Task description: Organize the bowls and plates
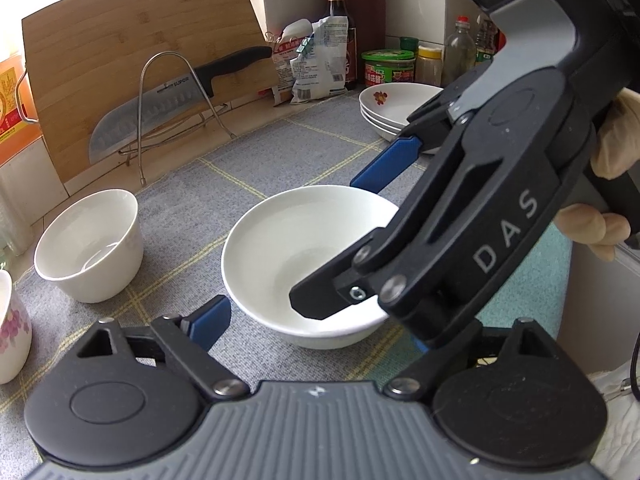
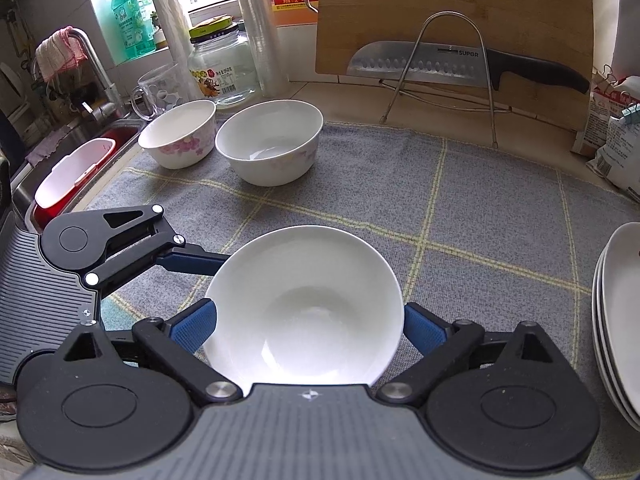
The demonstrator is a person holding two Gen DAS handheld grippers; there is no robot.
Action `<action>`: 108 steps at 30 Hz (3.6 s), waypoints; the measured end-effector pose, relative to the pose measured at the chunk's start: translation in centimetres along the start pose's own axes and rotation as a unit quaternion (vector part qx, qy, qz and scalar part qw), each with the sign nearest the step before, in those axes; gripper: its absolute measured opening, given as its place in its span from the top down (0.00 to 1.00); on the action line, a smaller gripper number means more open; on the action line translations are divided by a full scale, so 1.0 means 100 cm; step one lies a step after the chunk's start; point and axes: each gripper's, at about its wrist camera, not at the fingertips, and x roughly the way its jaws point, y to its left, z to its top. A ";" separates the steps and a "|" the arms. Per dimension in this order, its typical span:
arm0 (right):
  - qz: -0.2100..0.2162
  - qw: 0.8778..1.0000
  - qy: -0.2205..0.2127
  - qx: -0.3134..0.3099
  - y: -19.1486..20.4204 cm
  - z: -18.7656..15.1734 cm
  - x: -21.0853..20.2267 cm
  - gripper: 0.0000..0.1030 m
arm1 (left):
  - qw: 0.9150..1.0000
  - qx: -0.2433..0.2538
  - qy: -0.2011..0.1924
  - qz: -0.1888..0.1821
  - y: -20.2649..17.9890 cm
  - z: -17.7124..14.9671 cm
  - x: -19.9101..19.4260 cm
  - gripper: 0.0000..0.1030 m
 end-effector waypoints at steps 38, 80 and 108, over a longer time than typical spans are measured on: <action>0.021 0.995 -0.034 -0.092 0.018 0.095 0.027 0.00 | 0.967 -0.125 -0.013 0.223 0.106 -0.004 0.002 0.09; 0.108 0.990 0.050 -0.079 0.006 0.161 0.134 0.12 | 0.978 -0.091 -0.017 0.188 0.125 0.005 0.036 0.17; 0.136 0.988 0.034 -0.066 0.018 0.137 0.062 0.12 | 0.984 -0.059 -0.005 0.169 0.076 0.016 -0.017 0.18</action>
